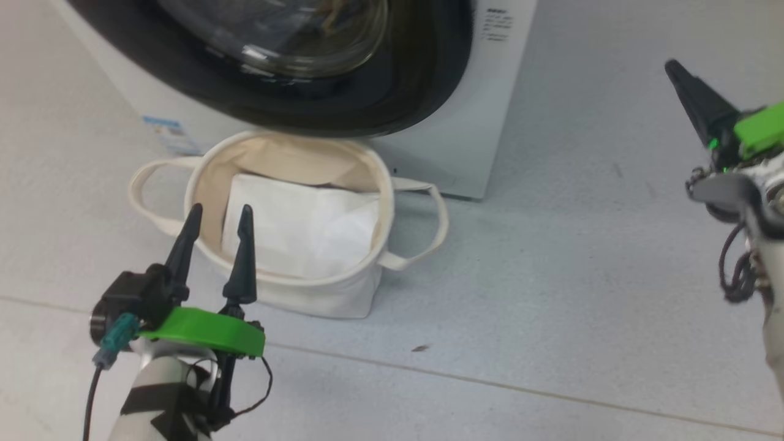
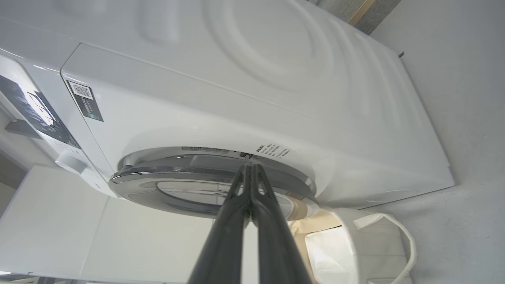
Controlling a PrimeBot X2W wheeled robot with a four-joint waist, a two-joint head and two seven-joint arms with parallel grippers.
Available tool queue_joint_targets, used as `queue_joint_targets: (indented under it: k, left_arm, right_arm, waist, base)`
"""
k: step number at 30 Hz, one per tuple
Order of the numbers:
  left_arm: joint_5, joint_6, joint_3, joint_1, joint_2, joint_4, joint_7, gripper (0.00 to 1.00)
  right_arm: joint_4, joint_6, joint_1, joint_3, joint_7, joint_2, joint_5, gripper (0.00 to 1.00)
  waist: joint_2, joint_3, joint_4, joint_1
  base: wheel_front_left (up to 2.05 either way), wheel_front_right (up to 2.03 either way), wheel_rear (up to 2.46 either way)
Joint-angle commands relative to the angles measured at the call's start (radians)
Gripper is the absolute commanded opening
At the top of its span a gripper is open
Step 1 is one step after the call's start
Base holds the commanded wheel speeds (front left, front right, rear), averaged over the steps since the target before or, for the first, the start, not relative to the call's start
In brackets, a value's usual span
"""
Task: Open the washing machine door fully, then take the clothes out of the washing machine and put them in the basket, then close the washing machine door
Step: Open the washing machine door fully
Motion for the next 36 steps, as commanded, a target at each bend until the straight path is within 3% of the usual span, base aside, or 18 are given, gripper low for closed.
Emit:
queue_joint_targets:
  k: [1,6,11,23,36]
  left_arm:
    - [0.009,-0.007,0.026,-0.036,0.01,-0.035,-0.012,1.0]
    - [0.016,-0.017,0.022,-0.042,-0.018,-0.045,-0.012,1.0]
    - [0.015,-0.024,0.017,-0.045,-0.04,-0.053,-0.012,1.0]
    - [-0.036,-0.005,-0.028,-0.055,-0.051,-0.072,-0.012,1.0]
    - [-0.101,0.038,-0.093,-0.089,-0.052,-0.116,-0.012,1.0]
  right_arm:
    - [-0.015,0.003,-0.058,0.008,0.044,-0.014,0.029,0.0]
    - [0.102,0.003,-0.194,0.019,0.196,-0.037,0.095,0.0]
    - [0.201,0.003,-0.325,0.048,0.255,-0.033,0.088,0.0]
    - [0.351,0.003,-0.546,0.101,0.241,0.016,0.025,0.0]
    - [0.35,0.003,-0.626,0.148,0.197,0.043,-0.023,0.0]
  waist:
    - [0.0,0.036,0.038,0.0]
    - [0.0,0.075,0.089,0.0]
    - [0.0,0.112,0.135,0.0]
    - [0.0,0.202,0.195,0.0]
    - [0.0,0.28,0.207,0.0]
  base:
    - [0.0,0.0,0.0]
    - [0.0,0.0,0.0]
    - [0.0,0.0,0.0]
    - [0.0,0.0,0.0]
    - [0.0,0.0,0.0]
